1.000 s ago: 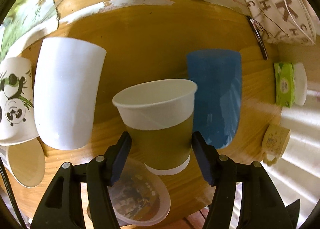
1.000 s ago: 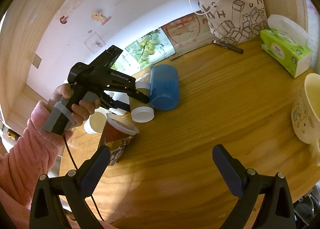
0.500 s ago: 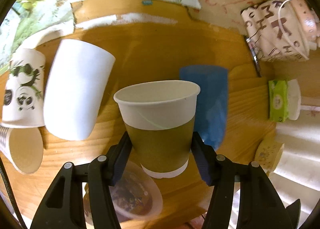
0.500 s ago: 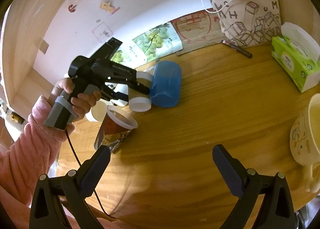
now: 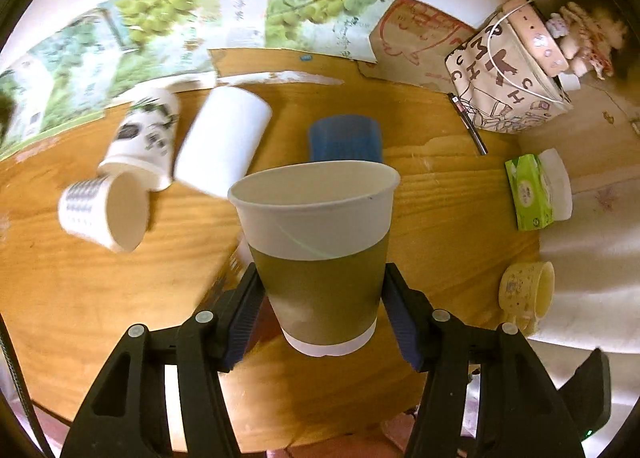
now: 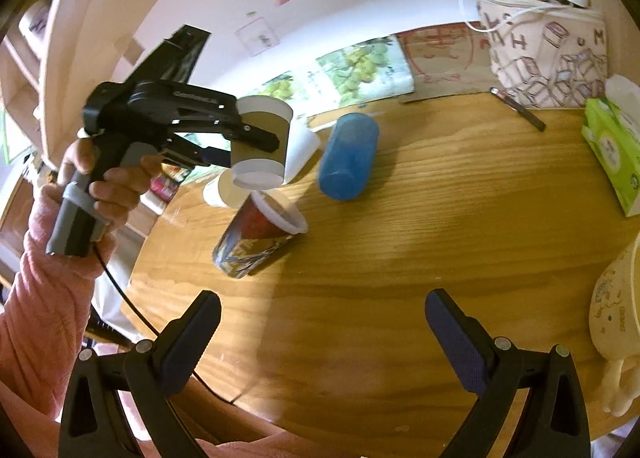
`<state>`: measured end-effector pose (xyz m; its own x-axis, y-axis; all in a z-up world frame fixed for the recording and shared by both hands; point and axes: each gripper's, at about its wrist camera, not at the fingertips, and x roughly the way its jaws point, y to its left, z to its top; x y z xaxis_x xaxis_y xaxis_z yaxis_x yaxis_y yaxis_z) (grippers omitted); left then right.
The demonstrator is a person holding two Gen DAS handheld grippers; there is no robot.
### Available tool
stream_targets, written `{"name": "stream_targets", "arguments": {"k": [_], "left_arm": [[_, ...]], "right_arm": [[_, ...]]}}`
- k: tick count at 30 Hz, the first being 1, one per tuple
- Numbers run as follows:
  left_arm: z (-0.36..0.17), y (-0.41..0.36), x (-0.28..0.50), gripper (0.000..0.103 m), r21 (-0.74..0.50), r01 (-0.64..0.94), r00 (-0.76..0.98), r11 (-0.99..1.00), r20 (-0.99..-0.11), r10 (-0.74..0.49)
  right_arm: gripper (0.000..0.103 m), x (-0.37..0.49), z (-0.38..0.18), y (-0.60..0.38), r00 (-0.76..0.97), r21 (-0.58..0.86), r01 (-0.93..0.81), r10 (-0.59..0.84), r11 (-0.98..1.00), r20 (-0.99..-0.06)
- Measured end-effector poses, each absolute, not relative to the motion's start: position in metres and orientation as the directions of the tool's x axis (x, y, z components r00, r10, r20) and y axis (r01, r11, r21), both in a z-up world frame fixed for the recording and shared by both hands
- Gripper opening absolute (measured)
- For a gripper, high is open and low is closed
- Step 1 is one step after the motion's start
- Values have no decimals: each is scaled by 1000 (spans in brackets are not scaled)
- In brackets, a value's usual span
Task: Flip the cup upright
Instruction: 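Carry the upright cup with the left gripper toward the right gripper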
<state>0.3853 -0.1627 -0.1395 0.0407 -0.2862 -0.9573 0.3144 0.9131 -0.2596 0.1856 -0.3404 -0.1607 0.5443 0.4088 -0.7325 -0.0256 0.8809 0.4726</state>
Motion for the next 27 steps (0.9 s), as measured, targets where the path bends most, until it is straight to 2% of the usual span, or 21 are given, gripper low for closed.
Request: {"name": "stream_targets", "arguments": {"k": [12,27], "left_arm": [[-125,-102,309,63,-203,259,129,944,-962,-242],[-163,-56,244,63,-163,143,81,976,-981,-175]], "right_arm": [[102,176,-151,-307,523,452,-161,464,877,-715],[102,173,-162,-266,431,506,-238,557,829,-710]]}}
